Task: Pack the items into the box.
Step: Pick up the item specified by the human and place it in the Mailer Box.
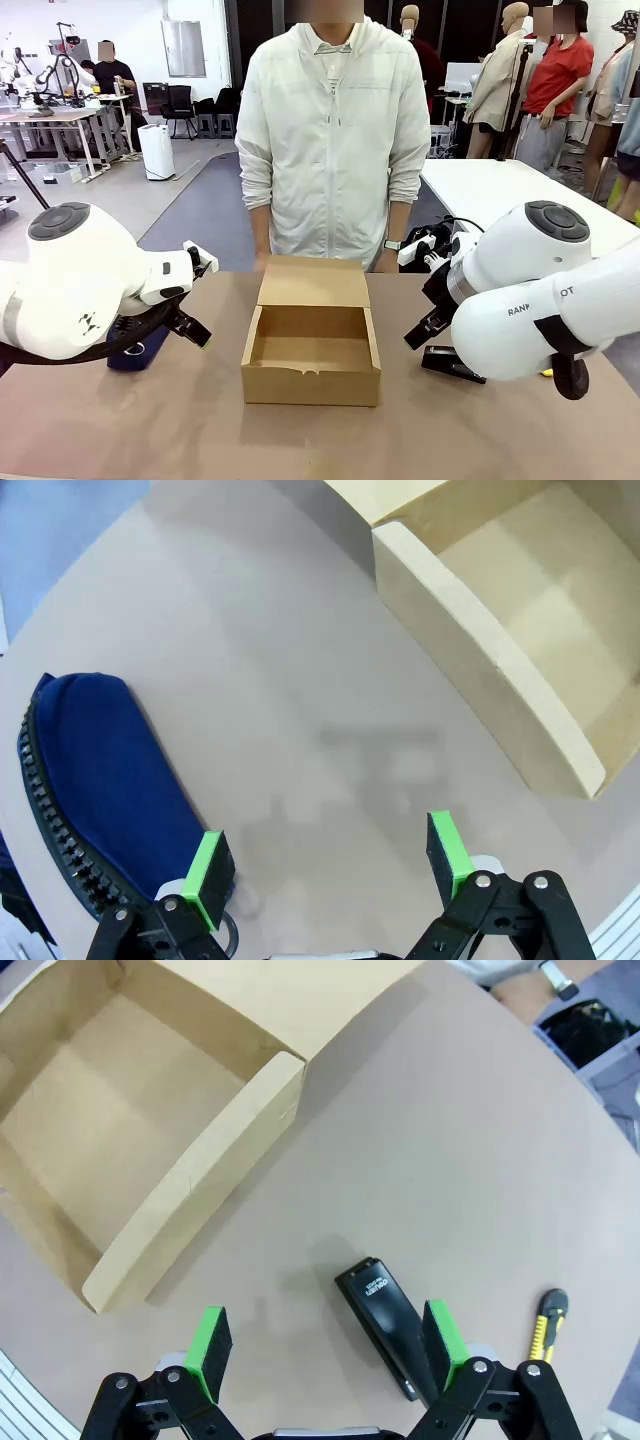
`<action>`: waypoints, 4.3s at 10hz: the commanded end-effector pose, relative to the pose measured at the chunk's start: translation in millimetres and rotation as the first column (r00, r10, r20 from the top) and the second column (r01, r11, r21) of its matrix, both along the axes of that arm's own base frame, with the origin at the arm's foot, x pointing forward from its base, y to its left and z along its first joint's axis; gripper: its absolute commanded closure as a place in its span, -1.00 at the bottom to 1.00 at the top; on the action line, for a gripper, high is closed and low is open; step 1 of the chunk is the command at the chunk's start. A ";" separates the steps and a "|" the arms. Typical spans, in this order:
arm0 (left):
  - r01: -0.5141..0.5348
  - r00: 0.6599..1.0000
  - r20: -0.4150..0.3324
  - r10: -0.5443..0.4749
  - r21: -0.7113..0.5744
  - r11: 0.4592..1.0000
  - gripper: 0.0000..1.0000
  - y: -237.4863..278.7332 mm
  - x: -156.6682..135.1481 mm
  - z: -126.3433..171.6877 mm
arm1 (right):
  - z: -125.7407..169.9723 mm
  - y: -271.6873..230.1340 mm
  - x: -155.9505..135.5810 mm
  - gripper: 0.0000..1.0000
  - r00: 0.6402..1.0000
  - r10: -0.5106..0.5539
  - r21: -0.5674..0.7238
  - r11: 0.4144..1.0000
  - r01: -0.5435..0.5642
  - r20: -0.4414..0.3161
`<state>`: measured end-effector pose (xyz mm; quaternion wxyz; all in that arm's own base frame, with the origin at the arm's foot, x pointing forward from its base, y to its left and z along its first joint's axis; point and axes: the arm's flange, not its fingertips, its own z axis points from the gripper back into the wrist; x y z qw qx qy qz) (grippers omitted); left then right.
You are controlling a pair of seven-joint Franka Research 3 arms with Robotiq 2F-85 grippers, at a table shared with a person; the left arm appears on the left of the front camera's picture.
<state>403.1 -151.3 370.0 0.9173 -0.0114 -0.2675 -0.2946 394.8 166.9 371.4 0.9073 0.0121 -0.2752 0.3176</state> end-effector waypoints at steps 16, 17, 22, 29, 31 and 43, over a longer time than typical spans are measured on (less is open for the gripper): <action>-0.418 0.892 -0.415 0.178 -0.908 -0.018 -1.00 327.5 -61.1 126.2 | 144.1 -290.4 -75.0 -1.00 0.872 -0.150 0.869 0.112 0.482 -0.465; -0.411 0.866 -0.427 0.260 -0.904 -0.119 -1.00 346.7 -69.1 104.2 | 122.5 -322.7 -78.3 -1.00 0.859 -0.157 0.868 0.014 0.496 -0.488; -0.476 0.847 -0.473 0.241 -0.878 -0.050 -1.00 359.6 -80.9 125.7 | 120.0 -347.7 -95.4 -1.00 0.821 -0.186 0.839 -0.033 0.544 -0.540; -0.519 0.835 -0.487 0.256 -0.852 0.068 -1.00 343.8 -56.3 138.7 | 120.0 -347.7 -95.4 -1.00 0.821 -0.186 0.839 -0.033 0.544 -0.540; -0.571 0.821 -0.488 0.298 -0.721 0.392 -1.00 291.5 11.0 161.7 | 120.0 -347.7 -95.4 -1.00 0.821 -0.186 0.839 -0.033 0.544 -0.540; -0.546 0.833 -0.250 0.494 -0.216 0.810 -1.00 183.1 105.9 131.0 | 120.0 -347.7 -95.4 -1.00 0.821 -0.186 0.839 -0.033 0.544 -0.540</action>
